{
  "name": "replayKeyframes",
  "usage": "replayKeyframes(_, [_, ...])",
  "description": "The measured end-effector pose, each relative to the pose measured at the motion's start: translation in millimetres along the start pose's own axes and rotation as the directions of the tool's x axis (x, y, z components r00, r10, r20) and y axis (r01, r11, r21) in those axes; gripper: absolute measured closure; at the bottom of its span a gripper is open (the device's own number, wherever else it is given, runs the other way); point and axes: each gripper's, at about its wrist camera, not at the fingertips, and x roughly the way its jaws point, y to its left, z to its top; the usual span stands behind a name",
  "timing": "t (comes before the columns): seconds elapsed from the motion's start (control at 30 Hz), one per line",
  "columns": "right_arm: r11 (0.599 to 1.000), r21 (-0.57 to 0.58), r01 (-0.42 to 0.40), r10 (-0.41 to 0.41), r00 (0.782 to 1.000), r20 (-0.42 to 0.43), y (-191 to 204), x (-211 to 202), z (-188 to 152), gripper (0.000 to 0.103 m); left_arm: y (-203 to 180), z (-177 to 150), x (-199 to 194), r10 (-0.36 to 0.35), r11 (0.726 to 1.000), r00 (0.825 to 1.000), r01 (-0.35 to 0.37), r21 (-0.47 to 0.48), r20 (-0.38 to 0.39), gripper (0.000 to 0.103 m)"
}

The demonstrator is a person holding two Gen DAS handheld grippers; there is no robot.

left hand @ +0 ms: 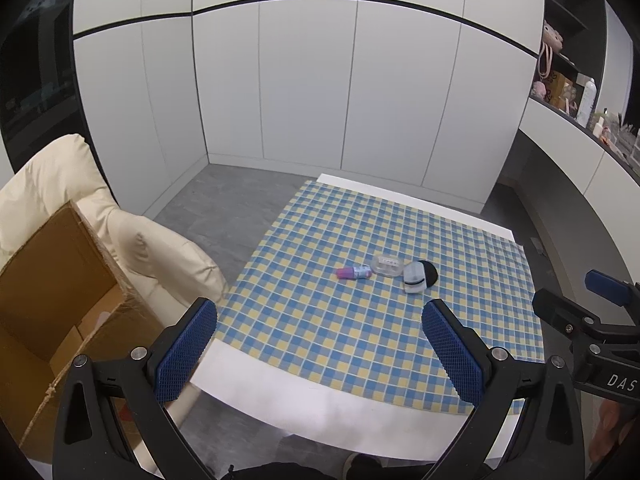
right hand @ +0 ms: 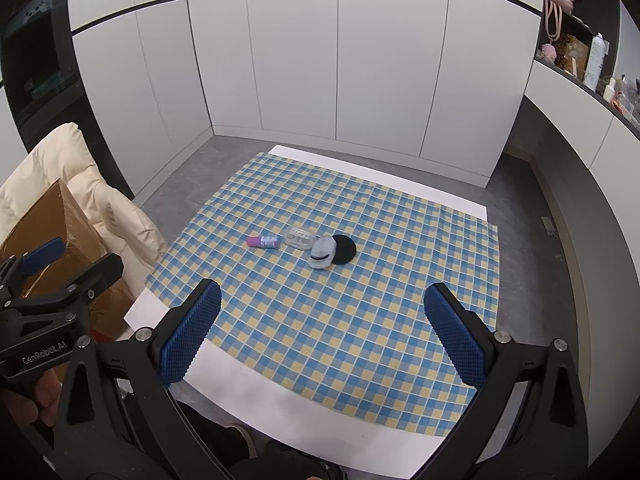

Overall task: Organize objects
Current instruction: 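Move both open tools from the box back over the checkered table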

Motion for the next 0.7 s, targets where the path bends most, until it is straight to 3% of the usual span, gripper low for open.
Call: replayKeyframes(0.7, [0.998, 0.047, 0.044, -0.044, 0.999, -0.004, -35.9, -7.4, -9.2, 0.0, -29.9, 0.5, 7.2, -0.046, 0.999, 0.999, 0.047, 0.027, -0.022, 0.001])
